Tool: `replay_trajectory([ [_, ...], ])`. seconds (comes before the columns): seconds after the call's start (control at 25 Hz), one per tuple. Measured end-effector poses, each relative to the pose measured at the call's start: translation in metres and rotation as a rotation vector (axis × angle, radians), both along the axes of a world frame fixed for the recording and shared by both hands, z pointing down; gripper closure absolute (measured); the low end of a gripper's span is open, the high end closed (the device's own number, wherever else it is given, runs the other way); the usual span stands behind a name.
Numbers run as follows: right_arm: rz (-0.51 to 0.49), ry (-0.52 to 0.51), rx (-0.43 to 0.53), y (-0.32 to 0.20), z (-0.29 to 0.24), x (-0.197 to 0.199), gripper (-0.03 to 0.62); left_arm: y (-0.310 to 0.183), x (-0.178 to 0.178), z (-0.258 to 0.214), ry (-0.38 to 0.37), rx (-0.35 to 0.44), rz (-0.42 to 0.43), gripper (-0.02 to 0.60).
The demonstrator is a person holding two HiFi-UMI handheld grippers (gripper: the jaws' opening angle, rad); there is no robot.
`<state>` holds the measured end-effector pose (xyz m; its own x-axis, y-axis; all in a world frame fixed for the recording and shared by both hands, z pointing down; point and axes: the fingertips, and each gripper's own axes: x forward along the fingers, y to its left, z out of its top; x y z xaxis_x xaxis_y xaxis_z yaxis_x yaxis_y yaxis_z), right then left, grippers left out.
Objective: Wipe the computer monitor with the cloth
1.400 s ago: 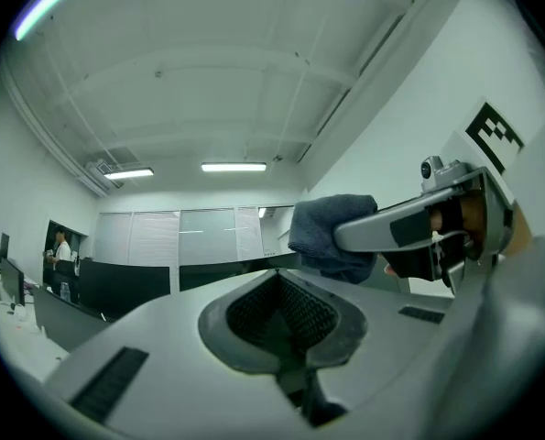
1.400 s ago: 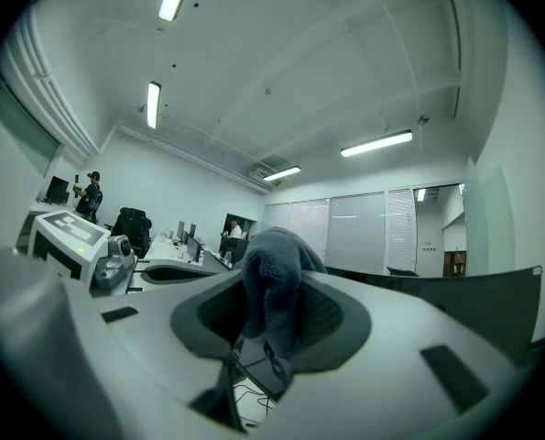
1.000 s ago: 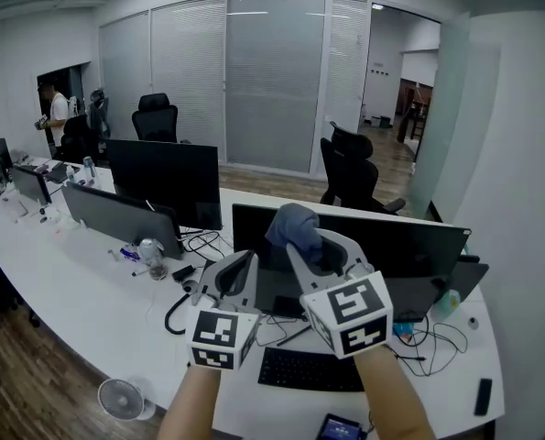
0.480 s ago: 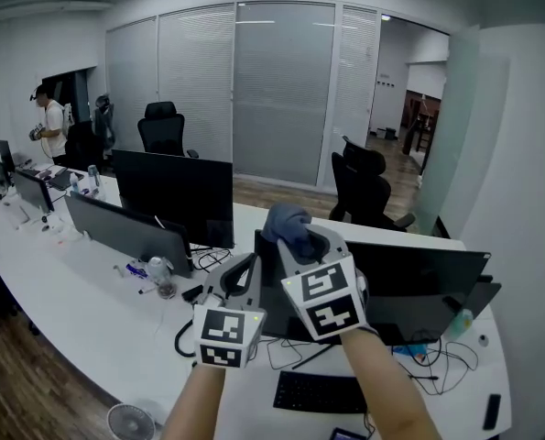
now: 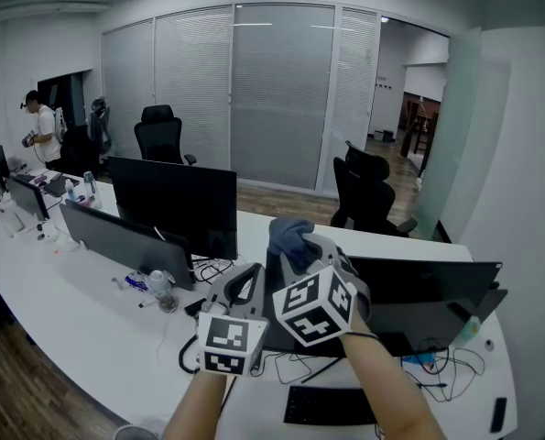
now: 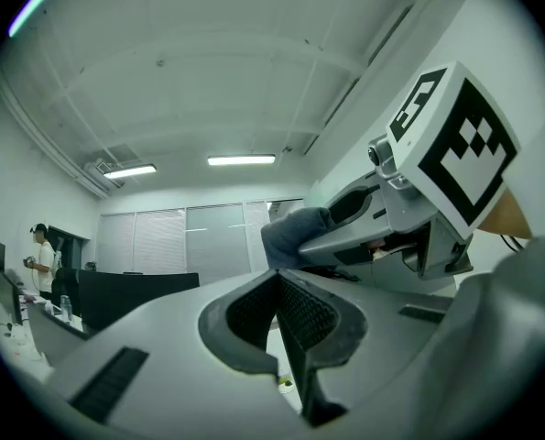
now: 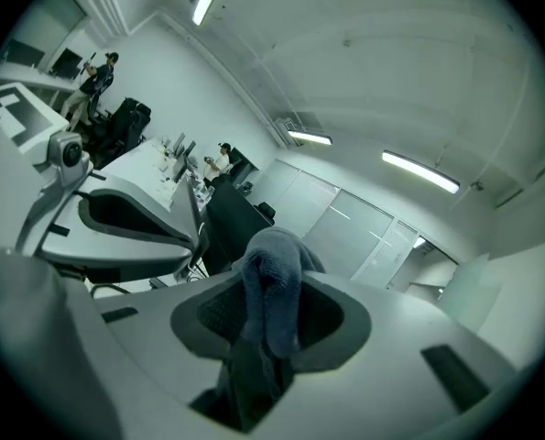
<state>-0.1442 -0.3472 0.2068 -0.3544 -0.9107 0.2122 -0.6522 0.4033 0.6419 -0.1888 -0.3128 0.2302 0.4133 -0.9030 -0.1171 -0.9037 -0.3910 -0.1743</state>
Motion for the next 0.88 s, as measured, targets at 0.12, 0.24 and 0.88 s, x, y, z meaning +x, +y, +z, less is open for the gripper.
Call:
replay_trajectory([
  [0.12,0.004,0.036,0.012,-0.006,0.001,-0.003,0.465,-0.004,0.001,0.001,0.022,0.010,0.025,0.574],
  [0.24,0.009,0.077,0.003,-0.010,0.005,-0.004,0.465,-0.006,0.001,0.005,0.034,0.013,0.043,0.574],
  [0.88,0.025,0.194,0.013,-0.011,0.013,0.003,0.465,-0.010,0.006,0.008,0.057,0.013,0.074,0.574],
])
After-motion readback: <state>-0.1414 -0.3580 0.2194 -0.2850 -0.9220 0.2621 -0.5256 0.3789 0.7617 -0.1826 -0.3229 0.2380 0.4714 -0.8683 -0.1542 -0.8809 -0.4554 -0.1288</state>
